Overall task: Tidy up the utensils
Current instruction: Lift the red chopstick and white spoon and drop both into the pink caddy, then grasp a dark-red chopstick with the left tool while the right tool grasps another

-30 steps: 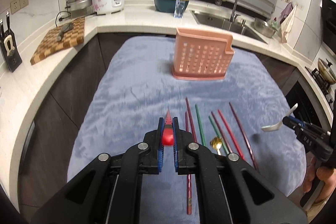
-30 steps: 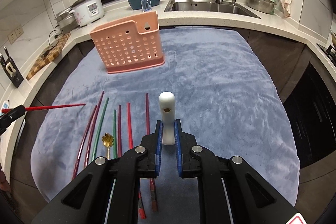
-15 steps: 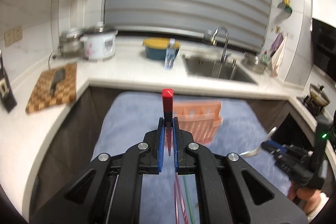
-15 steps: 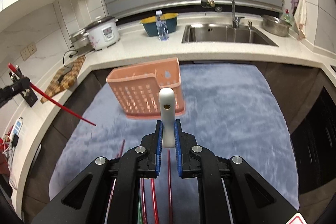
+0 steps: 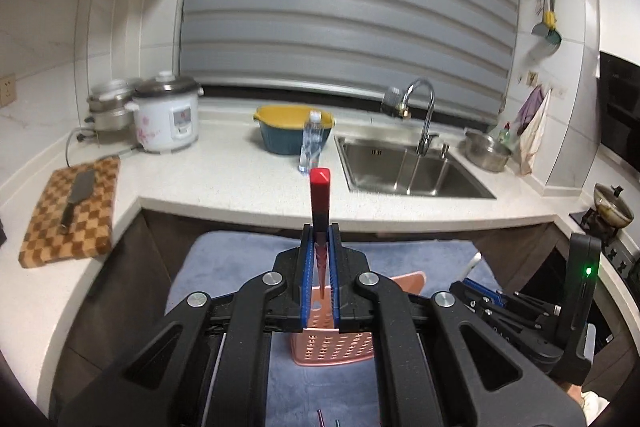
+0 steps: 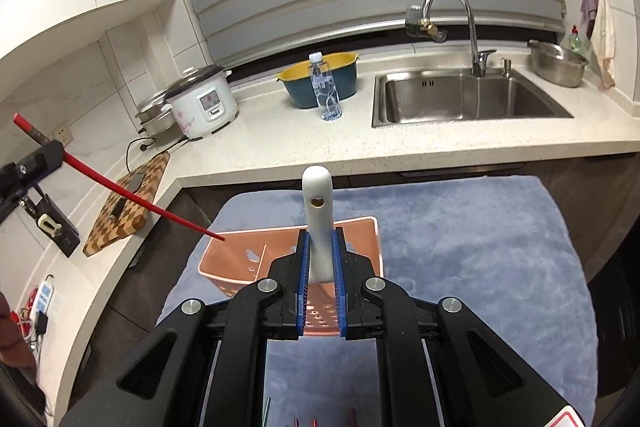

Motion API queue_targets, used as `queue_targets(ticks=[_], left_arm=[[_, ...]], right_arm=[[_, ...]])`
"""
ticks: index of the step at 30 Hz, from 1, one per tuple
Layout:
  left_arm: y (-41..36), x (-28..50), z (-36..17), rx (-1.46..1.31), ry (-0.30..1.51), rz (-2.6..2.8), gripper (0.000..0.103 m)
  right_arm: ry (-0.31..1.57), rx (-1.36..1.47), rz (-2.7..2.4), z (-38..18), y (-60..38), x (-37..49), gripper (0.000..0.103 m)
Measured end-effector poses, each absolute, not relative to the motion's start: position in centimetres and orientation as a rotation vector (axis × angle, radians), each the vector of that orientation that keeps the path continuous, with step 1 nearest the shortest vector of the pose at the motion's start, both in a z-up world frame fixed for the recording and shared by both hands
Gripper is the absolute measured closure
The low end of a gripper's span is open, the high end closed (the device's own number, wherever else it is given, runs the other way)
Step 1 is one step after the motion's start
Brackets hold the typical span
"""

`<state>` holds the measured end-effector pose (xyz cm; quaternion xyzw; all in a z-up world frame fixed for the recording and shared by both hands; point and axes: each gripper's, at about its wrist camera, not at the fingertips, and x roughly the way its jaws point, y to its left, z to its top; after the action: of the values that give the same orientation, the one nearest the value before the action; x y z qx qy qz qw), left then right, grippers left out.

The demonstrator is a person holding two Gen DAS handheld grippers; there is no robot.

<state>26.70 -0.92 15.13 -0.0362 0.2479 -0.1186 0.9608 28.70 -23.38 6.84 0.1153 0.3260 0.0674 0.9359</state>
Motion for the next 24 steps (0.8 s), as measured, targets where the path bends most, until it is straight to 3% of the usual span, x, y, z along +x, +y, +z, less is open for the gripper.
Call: queue_targets(ticks=[9,10,12,13,24], left_arm=[[-1.3,30.1,9.9,-0.074,0.600,-0.234,0.095],[-1.2,30.2,9.6,-0.078,0.603,-0.225,0.091],[-0.7,30.2,8.9,-0.083,0.611,-0.190,0.037],[-0.3,29.7,8.9,-0.087,0.601,-0.152,0.032],[3.1,21.2,5.4,-0.054,0.695,-0.088,0.032]], right_arm=[[0.739,0.214,0.105,3.4,-23.5,31.7,0.091],[0.733,0.208,0.092,3.5,-23.6,31.6,0.087],[0.716,0.208,0.082,4.0,-23.8,30.7,0.078],[0.708,0.213,0.075,4.3,-24.0,30.2,0.072],[0.744,0.165,0.031,2.8,-24.6,16.7,0.065]])
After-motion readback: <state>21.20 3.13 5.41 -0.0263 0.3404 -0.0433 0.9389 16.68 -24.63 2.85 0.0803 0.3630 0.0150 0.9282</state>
